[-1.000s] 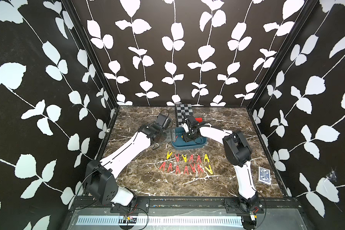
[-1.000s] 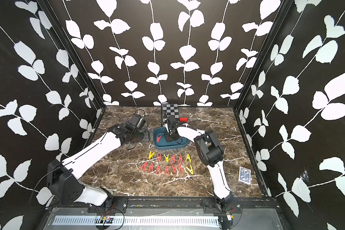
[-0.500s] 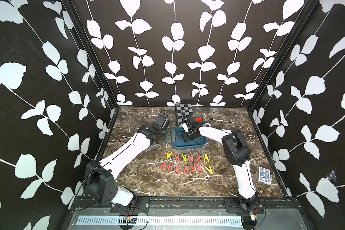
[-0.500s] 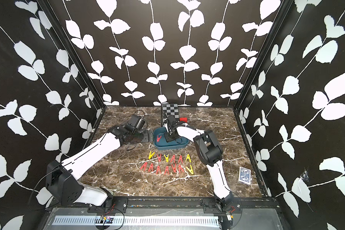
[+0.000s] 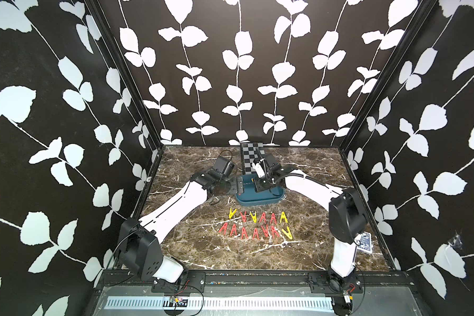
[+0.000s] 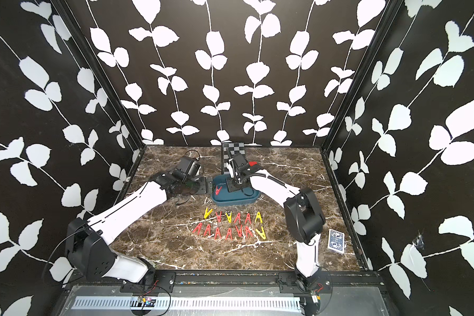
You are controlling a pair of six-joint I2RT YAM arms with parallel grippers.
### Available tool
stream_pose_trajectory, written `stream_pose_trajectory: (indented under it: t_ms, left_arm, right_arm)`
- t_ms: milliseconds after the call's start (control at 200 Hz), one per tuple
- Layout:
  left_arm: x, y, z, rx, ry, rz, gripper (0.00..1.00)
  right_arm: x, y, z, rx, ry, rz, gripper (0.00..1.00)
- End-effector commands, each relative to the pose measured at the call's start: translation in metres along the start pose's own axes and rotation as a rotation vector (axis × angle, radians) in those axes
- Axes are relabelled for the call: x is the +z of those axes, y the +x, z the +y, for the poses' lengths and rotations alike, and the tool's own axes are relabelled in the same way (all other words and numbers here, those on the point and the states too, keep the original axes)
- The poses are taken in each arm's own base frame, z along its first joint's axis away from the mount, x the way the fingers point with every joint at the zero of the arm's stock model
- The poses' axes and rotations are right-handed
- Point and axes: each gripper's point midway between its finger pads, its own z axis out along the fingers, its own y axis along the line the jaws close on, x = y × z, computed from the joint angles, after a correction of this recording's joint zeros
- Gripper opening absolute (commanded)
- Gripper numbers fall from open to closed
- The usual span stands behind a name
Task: Take the clothespins out of the storage box
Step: Pick up the clothespin from the storage box, then place the clothespin at the center of the board.
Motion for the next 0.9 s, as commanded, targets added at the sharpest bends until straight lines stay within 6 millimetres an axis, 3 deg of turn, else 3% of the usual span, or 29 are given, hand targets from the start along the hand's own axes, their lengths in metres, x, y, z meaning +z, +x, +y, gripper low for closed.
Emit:
stream_pose_trajectory:
  t_ms: [0, 110, 140, 385, 685, 895]
  left_arm:
    - [0.001, -0.009, -0.017, 0.039, 0.076, -0.006, 0.99]
    - [0.007, -0.011, -0.029, 0.052, 0.13, 0.007, 0.99]
    - [0.009, -0.011, -0.032, 0.057, 0.143, 0.012, 0.99]
    - [0.021, -0.014, -0.05, 0.064, 0.21, 0.054, 0.99]
    - [0.03, -0.009, -0.056, 0.053, 0.23, 0.091, 0.99]
    - [0.032, -0.005, -0.056, 0.043, 0.224, 0.106, 0.99]
  right_arm:
    - [-0.016, 0.009, -0.004, 0.079, 0.025, -0.027, 0.0]
    - [-0.035, 0.017, -0.012, 0.136, 0.054, -0.066, 0.0]
    - [-0.035, 0.031, -0.018, 0.154, 0.074, -0.05, 0.0]
    - [-0.062, 0.071, -0.048, 0.277, 0.16, -0.097, 0.0]
    - [-0.069, 0.128, -0.092, 0.394, 0.253, -0.086, 0.0]
    - [-0.058, 0.156, -0.115, 0.446, 0.291, -0.041, 0.0]
